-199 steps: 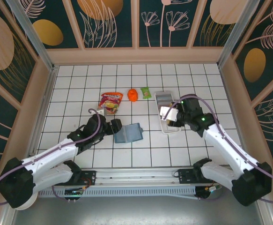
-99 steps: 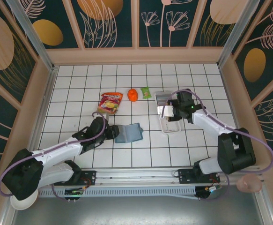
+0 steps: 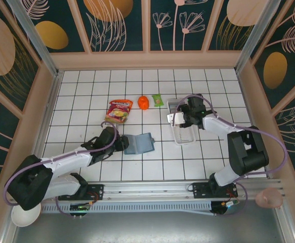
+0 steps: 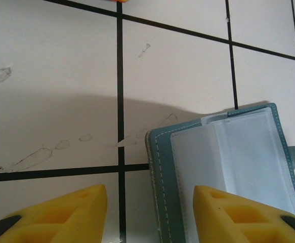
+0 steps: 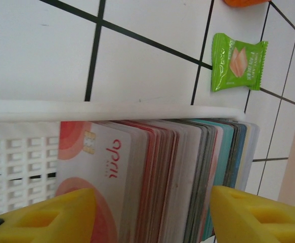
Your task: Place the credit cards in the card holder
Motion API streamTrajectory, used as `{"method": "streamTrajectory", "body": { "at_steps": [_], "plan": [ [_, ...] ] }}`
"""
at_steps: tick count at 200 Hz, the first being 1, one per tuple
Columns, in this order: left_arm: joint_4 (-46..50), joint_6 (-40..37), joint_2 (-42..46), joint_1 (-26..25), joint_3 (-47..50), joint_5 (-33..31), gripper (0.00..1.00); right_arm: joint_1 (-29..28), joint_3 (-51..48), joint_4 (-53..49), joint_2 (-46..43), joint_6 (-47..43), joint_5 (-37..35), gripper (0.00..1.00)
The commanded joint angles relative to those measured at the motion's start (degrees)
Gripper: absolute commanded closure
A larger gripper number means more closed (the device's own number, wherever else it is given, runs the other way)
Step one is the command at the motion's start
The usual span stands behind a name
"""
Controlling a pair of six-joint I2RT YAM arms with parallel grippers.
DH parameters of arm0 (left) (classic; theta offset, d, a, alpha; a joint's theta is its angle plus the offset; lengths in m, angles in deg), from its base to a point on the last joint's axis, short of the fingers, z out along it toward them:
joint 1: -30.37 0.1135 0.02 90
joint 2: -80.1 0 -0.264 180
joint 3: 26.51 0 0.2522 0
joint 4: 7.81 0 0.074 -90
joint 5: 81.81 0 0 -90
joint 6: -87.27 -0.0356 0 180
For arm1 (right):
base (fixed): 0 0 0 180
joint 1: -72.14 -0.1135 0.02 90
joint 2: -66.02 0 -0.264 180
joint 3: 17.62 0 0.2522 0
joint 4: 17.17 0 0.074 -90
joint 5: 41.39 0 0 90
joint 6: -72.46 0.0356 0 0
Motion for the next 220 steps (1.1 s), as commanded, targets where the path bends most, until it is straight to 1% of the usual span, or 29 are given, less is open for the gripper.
{"method": "streamTrajectory", "body": {
  "at_steps": [1,12,34,56,72,110,120,146,167,182,194,200,207,220],
  "plan": [
    [-1.86,-0.88,-1.25,0.42,0.61,-0.5,0.52,0.42,1.75,2.03,1.7,-2.16,-1.26,0.38],
    [-2.52,-0.94,-1.58,0.46,0.8,-0.55,0.53,0.42,2.25,1.87,2.37,-2.22,-1.45,0.4],
    [-3.3,-1.09,-2.76,0.59,0.82,-0.9,0.55,0.46,3.04,1.17,3.2,-2.34,-2.15,0.41],
    [-3.83,-1.47,-4.59,0.72,0.73,-1.2,0.58,0.41,3.37,0.65,3.09,-2.44,-2.42,0.47],
    [-4.39,-1.57,-5.89,0.91,0.76,-1.13,0.59,0.49,3.56,0.38,2.9,-2.34,-2.29,0.48],
    [-5.25,-1.6,-7.32,1.3,0.8,-0.98,0.6,0.51,4.69,-2.21,3.33,-2.69,-2.84,0.58],
    [-5.58,-1.6,-7.34,1.41,1.07,-1.0,0.6,0.54,4.92,-2.54,3.42,-2.65,-2.99,0.64],
    [-5.72,-1.8,-7.67,1.64,1.07,-0.86,0.6,0.51,5.8,-4.01,3.77,-2.51,-3.08,0.66],
    [-6.15,-1.91,-7.84,1.72,1.16,-0.86,0.6,0.53,6.21,-4.15,3.67,-2.21,-3.34,0.66],
    [-6.41,-2.04,-8.28,1.89,0.98,-0.63,0.61,0.47,6.57,-5.16,3.48,-2.16,-3.35,0.63],
    [-6.54,-2.28,-8.63,1.88,0.77,-0.19,0.61,0.33,6.81,-6.04,3.44,-2.0,-2.99,0.57],
    [-6.72,-2.27,-8.83,1.86,0.63,0.03,0.61,0.31,6.67,-6.19,3.36,-2.07,-2.88,0.5],
    [-6.84,-2.25,-8.99,1.87,0.48,0.24,0.62,0.25,6.41,-6.34,3.22,-2.14,-2.77,0.45],
    [-6.77,-2.26,-9.07,1.91,0.36,0.43,0.62,0.26,5.93,-6.26,3.24,-2.25,-2.94,0.4]
  ]
}}
